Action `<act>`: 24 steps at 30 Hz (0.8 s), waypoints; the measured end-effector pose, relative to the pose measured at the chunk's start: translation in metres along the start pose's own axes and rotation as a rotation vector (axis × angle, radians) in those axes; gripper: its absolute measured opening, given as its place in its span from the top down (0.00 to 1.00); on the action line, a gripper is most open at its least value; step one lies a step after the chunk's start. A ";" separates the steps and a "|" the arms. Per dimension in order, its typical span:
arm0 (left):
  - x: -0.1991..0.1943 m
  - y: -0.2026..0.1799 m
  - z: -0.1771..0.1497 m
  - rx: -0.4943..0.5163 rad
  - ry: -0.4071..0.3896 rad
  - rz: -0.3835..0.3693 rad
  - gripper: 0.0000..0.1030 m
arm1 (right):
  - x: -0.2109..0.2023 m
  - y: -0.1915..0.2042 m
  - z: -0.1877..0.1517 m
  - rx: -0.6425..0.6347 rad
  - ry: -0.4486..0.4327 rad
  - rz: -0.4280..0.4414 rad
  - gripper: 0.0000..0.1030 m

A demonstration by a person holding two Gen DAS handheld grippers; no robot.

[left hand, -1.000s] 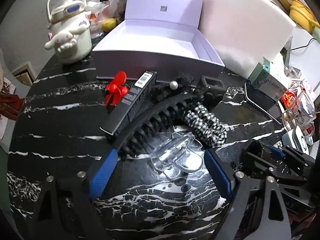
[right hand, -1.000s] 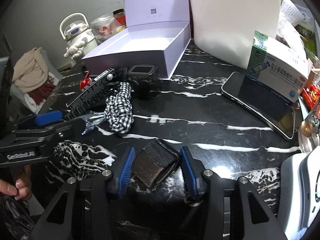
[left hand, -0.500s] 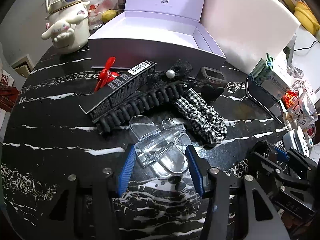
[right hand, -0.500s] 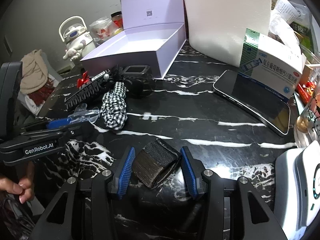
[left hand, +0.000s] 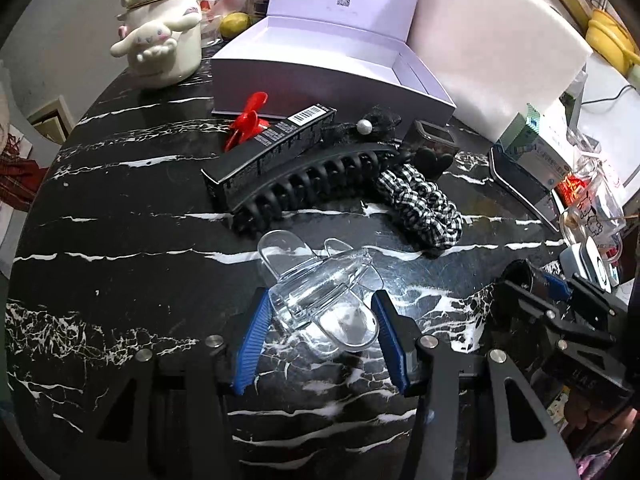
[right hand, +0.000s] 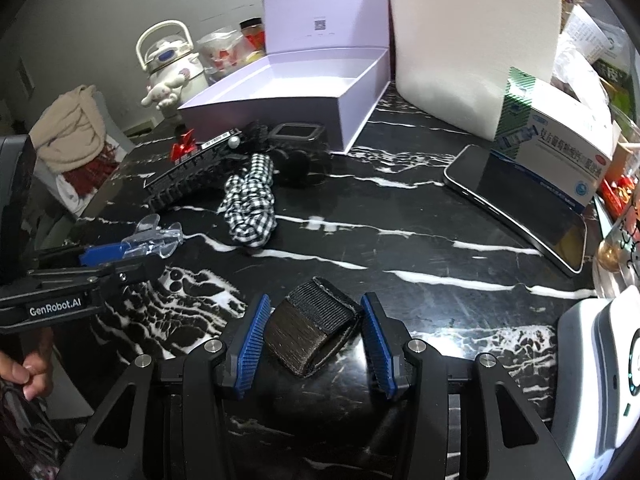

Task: Organize rigid objects
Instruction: 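Lift the clear glasses and brown hair tie and carry both into the lavender box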

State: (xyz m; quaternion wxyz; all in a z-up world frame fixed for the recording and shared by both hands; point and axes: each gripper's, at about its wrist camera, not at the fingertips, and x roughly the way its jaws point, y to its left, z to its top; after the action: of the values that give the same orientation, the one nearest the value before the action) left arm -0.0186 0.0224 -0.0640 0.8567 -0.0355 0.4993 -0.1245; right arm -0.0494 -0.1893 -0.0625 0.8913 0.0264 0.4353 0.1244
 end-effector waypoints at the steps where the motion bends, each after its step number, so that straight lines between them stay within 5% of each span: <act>1: 0.000 0.000 0.001 -0.001 -0.001 0.001 0.50 | 0.001 0.000 0.000 0.000 0.005 0.001 0.54; 14: 0.011 -0.010 0.012 0.070 -0.027 0.072 0.50 | 0.005 0.007 -0.003 -0.039 0.012 -0.028 0.55; 24: 0.003 -0.002 0.012 0.048 -0.021 0.036 0.60 | 0.000 0.012 0.003 -0.072 -0.013 -0.004 0.55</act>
State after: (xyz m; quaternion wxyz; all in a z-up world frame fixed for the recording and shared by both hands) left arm -0.0069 0.0189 -0.0603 0.8646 -0.0074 0.4877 -0.1207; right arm -0.0499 -0.1774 -0.0588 0.8948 -0.0059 0.4246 0.1381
